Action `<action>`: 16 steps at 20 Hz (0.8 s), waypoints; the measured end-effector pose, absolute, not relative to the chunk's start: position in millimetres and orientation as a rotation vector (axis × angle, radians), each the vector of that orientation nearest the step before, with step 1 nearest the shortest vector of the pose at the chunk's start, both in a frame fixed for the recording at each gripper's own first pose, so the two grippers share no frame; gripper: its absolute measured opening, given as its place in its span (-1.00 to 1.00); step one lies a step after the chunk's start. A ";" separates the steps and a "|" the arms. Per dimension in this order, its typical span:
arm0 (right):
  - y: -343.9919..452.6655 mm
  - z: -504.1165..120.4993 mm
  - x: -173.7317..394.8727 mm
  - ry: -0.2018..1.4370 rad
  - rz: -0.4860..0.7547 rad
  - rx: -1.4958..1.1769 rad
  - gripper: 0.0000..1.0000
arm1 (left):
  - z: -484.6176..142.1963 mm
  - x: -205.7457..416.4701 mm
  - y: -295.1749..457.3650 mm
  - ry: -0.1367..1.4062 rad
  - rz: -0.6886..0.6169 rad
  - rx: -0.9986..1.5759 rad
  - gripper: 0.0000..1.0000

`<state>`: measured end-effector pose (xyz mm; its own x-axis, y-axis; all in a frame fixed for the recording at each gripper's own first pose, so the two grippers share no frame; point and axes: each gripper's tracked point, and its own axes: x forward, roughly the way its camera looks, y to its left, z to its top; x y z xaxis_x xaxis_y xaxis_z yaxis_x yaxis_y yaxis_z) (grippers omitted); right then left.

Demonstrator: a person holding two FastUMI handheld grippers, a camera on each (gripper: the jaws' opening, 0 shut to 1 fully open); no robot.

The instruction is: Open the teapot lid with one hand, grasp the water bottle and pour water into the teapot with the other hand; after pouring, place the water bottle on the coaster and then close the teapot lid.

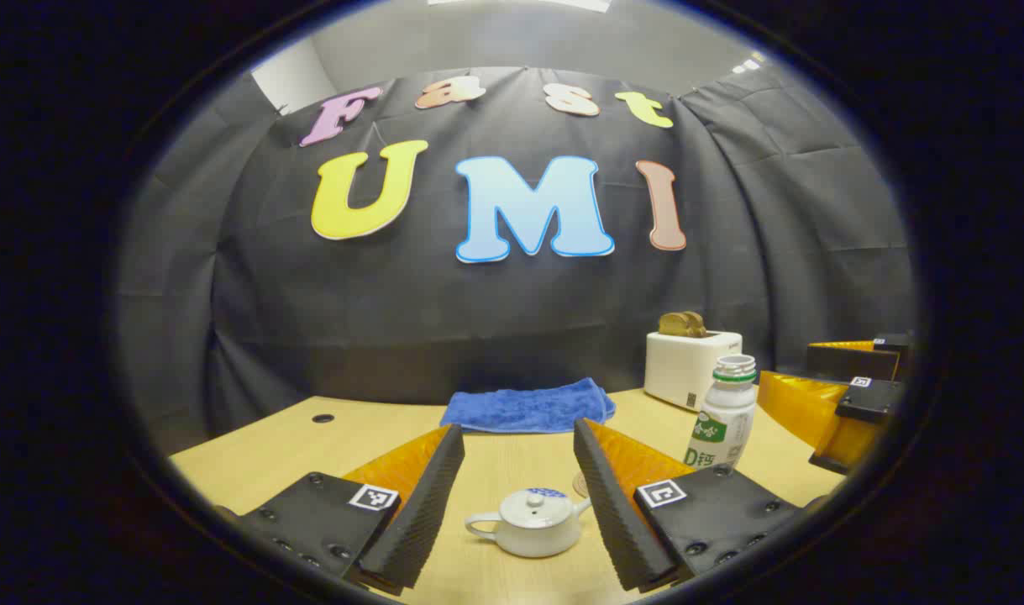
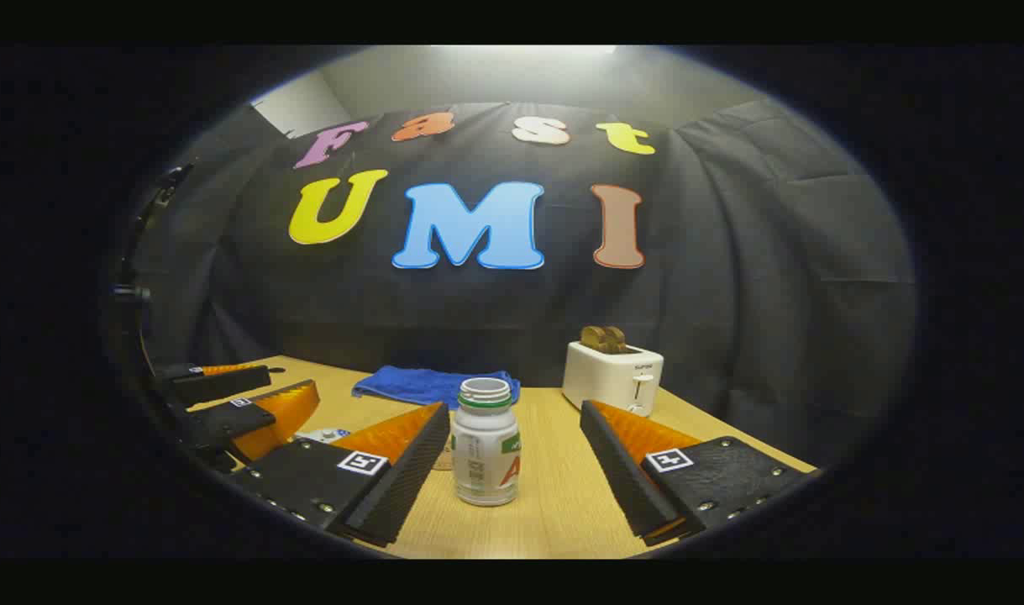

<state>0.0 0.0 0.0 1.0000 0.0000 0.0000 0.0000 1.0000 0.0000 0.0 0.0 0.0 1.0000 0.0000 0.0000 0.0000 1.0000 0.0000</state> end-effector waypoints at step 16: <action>-18.5 -38.8 13.3 0.084 -0.004 0.031 0.92 | -78.8 49.8 -10.2 0.175 -0.010 -0.015 0.58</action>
